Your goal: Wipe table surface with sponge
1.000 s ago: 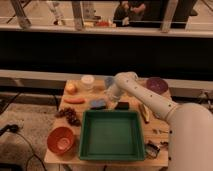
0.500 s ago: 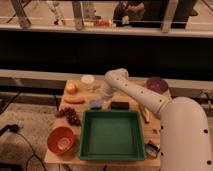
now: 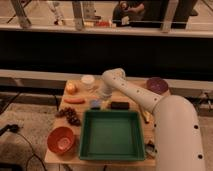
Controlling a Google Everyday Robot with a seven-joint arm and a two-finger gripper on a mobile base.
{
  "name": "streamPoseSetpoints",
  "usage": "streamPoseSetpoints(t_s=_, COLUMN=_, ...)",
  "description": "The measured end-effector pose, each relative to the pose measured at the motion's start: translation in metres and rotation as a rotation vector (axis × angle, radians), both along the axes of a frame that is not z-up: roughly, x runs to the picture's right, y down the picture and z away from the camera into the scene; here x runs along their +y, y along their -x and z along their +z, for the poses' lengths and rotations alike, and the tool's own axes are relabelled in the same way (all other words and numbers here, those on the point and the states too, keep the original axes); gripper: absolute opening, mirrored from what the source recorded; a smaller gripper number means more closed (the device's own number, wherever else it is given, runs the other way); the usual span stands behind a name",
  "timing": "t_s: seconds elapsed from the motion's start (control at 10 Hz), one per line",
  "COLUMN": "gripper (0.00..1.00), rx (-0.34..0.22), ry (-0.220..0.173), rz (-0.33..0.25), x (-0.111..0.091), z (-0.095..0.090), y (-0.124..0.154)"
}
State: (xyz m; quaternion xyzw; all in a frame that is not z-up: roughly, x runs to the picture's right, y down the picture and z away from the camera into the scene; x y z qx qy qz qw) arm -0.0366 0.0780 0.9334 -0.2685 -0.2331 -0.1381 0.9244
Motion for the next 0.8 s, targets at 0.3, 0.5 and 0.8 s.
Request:
streamPoseSetpoints(t_s=0.3, gripper=0.8, rx=0.032, ry=0.038, rz=0.0, x=0.005, z=0.006, y=-0.009)
streamPoseSetpoints(t_s=0.5, gripper=0.8, rx=0.047, ry=0.073, rz=-0.012, x=0.008, z=0.01, y=-0.008)
streamPoseSetpoints(t_s=0.8, gripper=0.71, rx=0.049, ry=0.102, rz=-0.018, x=0.012, z=0.014, y=-0.012)
